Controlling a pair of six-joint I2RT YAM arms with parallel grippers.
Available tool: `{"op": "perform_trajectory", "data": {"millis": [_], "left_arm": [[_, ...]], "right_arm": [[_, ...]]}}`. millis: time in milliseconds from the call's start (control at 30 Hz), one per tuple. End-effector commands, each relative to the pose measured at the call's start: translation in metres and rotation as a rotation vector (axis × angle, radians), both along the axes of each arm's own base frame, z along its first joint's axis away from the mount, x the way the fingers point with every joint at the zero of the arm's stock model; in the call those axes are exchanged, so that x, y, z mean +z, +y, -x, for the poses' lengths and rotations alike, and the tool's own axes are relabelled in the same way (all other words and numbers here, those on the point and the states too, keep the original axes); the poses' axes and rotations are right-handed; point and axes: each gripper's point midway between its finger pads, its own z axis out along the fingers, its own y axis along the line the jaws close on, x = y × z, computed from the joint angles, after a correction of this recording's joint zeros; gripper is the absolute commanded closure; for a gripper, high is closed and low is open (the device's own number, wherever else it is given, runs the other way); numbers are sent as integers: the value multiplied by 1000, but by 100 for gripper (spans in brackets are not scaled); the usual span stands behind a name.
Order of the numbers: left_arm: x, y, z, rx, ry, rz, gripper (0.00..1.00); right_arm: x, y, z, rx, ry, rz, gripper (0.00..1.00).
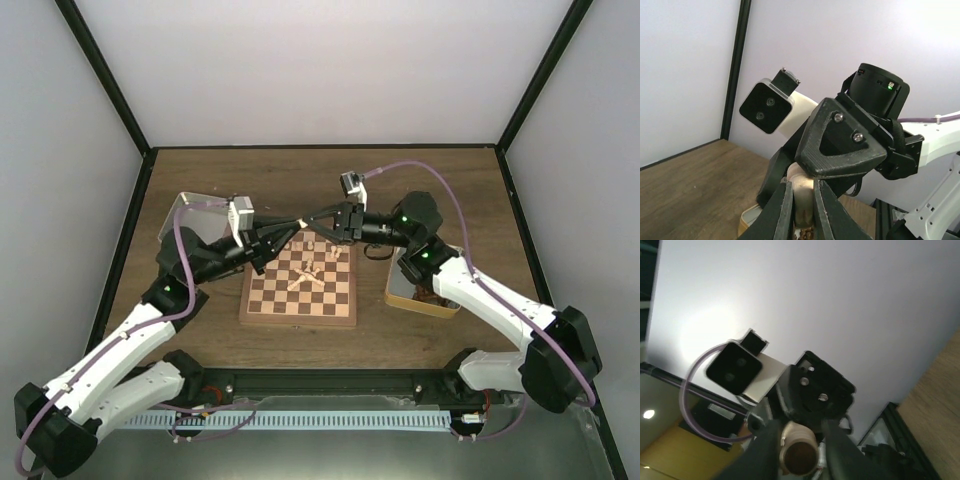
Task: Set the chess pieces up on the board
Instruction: Place the chess piece on the chessboard.
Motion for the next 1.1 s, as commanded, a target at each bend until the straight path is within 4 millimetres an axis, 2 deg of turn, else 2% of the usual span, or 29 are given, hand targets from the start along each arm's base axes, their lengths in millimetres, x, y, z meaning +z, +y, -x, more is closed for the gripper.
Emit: {"op": "perform_trajectory", "data": {"millis": [0,100,167,233,333,433,600,667,767,900,1067], "left_arm": [[-12,1,-9,45,39,-46,96],[-33,4,-23,115,111,-139,96],[-51,7,-35,174,174,-216,96],[-71,9,-46,219,239,-295,96],[-99,9,-65,283,338,-404,96],[-120,5,-82,315,415,-482,96],[-147,-7,-117,370,504,-589,96],[-167,-15,-131,381,555,-655,96],[-185,-26,-148,390,599,-724,96],[-218,-37,-162,389,657,-847,96],[-250,-56,-165,355,693,-952,96]], "right_arm": [[-11,-3,-22,-132,-47,108,54],[-23,-21,-50,-330,-71,216,39],[-38,-43,-73,-515,-57,327,33],[-53,-72,-92,-707,-46,440,33],[-76,-108,-102,-896,-20,571,32],[-93,-135,-101,-1001,-2,650,32],[-106,-156,-92,-1064,12,684,32],[-110,-161,-89,-1079,15,692,32],[-113,-167,-86,-1093,17,706,32],[-117,-171,-84,-1101,15,723,32],[-121,-174,-82,-1107,14,739,32]]}}
